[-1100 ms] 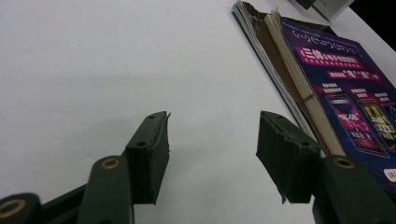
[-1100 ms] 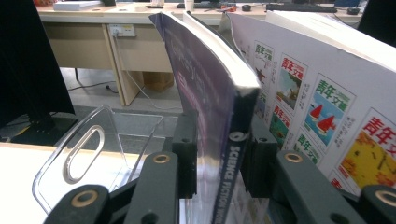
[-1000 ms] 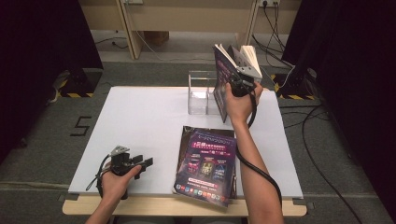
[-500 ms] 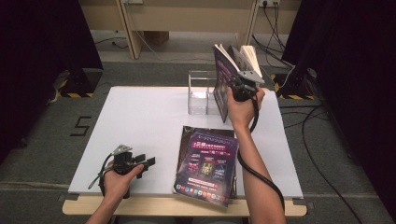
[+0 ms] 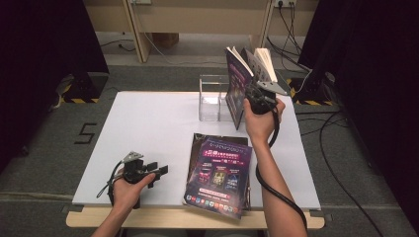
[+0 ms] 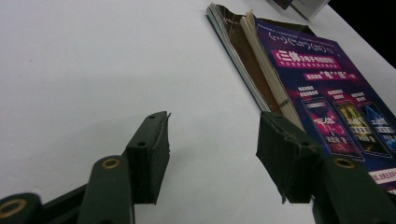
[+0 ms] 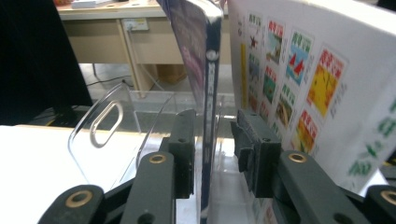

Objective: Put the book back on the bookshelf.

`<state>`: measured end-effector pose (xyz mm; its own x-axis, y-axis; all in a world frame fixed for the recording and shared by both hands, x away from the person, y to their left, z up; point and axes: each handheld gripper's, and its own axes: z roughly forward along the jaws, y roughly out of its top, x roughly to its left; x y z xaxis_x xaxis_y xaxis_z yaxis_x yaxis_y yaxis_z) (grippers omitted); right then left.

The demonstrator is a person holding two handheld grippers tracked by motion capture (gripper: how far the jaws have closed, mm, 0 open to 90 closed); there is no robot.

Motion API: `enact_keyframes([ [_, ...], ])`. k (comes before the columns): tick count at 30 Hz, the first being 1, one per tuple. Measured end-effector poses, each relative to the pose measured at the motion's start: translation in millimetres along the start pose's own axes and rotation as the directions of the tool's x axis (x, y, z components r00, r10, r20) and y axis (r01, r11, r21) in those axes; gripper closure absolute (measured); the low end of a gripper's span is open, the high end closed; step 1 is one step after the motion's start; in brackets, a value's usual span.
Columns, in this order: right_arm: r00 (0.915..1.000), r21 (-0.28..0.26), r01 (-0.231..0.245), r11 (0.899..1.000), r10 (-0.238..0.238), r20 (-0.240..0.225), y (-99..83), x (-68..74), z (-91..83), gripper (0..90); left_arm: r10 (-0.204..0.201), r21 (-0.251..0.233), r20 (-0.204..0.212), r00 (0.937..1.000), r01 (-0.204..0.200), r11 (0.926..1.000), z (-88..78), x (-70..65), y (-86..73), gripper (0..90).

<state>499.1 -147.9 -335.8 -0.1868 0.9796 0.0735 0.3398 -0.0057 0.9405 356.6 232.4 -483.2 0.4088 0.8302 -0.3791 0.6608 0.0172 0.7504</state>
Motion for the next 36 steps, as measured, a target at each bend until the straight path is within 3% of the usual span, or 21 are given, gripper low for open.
enact_keyframes([
  [15,0.9984,0.103,-0.011,0.995,0.017,-0.053,-23.8,-11.7,-19.4,67.2,0.024,0.020,0.048,0.9986,-0.025,0.9995,6.2,-17.3,10.7,45.7],
  [21,0.9959,0.163,-0.023,0.986,0.037,-0.083,-40.5,-15.9,-22.3,66.4,0.058,0.067,0.084,0.9948,-0.063,0.9957,16.6,-29.3,14.5,46.5],
  [26,0.9956,0.226,-0.009,0.974,0.030,-0.089,-57.1,-18.2,-22.5,65.5,0.081,0.089,0.109,0.9908,-0.090,0.9919,27.5,-41.2,15.5,47.5],
  [30,0.9943,0.285,-0.005,0.959,0.035,-0.101,-70.4,-19.7,-21.7,64.5,0.101,0.119,0.123,0.9873,-0.116,0.9862,37.8,-49.1,15.9,49.0],
  [36,0.9937,0.351,-0.005,0.936,0.044,-0.103,-89.0,-25.8,-17.1,63.3,0.098,0.146,0.146,0.9844,-0.120,0.9820,50.6,-56.6,15.3,51.3],
])
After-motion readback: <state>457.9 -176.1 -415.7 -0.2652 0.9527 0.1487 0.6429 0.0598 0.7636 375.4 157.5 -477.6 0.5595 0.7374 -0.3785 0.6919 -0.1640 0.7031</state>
